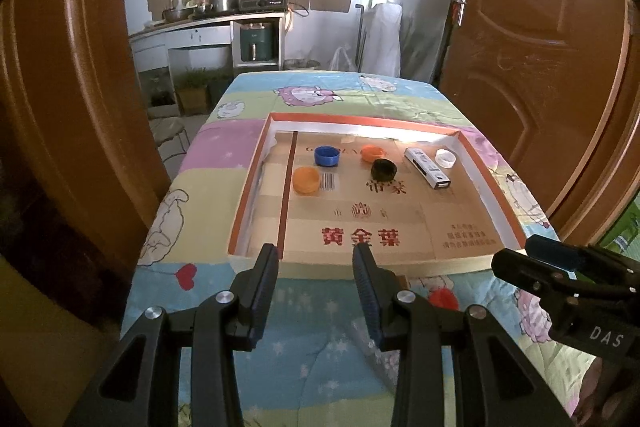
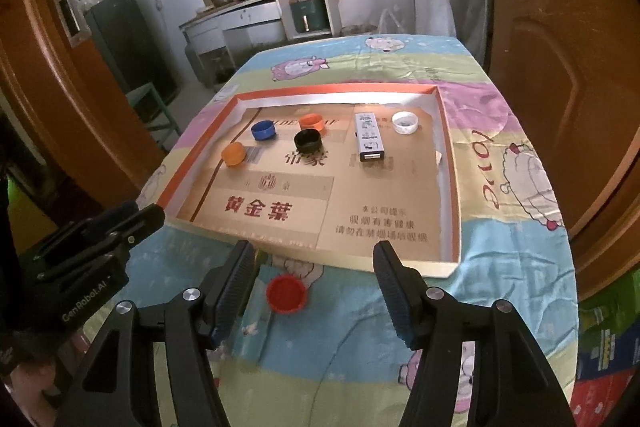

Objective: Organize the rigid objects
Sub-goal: 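Withdraw both tools toward the glitter tube and red cap on the cloth, then grasp the GLOSS glitter tube with the left tool while the right tool grasps the red cap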

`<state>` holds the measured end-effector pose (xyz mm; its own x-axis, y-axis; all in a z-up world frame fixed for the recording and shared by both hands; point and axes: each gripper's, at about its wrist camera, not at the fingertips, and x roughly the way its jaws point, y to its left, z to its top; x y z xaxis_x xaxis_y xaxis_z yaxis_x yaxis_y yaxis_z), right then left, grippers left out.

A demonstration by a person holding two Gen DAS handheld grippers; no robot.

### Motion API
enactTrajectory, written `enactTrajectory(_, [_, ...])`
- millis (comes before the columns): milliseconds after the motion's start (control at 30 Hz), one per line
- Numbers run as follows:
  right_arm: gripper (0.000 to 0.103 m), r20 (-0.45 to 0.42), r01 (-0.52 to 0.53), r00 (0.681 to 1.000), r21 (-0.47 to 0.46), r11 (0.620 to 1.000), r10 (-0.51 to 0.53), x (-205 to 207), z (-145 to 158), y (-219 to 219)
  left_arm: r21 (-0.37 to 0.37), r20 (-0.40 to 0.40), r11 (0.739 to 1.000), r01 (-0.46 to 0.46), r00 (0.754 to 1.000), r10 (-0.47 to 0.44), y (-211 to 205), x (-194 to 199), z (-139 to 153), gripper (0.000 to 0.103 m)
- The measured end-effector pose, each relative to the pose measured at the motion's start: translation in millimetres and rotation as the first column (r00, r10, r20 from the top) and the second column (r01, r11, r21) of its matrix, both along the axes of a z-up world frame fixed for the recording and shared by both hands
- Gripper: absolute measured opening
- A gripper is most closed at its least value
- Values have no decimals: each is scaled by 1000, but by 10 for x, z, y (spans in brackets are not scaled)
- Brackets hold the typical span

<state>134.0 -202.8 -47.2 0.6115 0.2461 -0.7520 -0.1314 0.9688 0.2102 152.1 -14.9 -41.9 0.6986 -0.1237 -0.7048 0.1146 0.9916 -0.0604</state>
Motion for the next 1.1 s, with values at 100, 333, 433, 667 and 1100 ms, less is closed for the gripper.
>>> enactTrajectory(100, [64, 3, 2, 1000, 1, 1000, -2, -81, 9, -3, 1, 6, 1000, 0, 1000, 0, 15, -82, 18, 39])
enactTrajectory(333, [64, 6, 2, 1000, 4, 1000, -2, -253, 2, 19, -8, 9, 1000, 13, 1000, -13, -14, -249, 4, 39])
enactTrajectory(433, [64, 2, 1, 1000, 10, 1000, -1, -312, -29, 27, -9, -5, 1000, 28, 1000, -28, -86, -311, -95, 39])
enactTrajectory(667, [64, -15, 4, 1000, 18, 1000, -4, -406, -126, -2, -26, -45, 999, 44, 998, -46, -303, -401, -385, 39])
enactTrajectory(1100, [64, -34, 7, 999, 27, 1000, -6, -436, -222, -90, -52, -96, 999, 6, 995, -11, -396, -393, -664, 39])
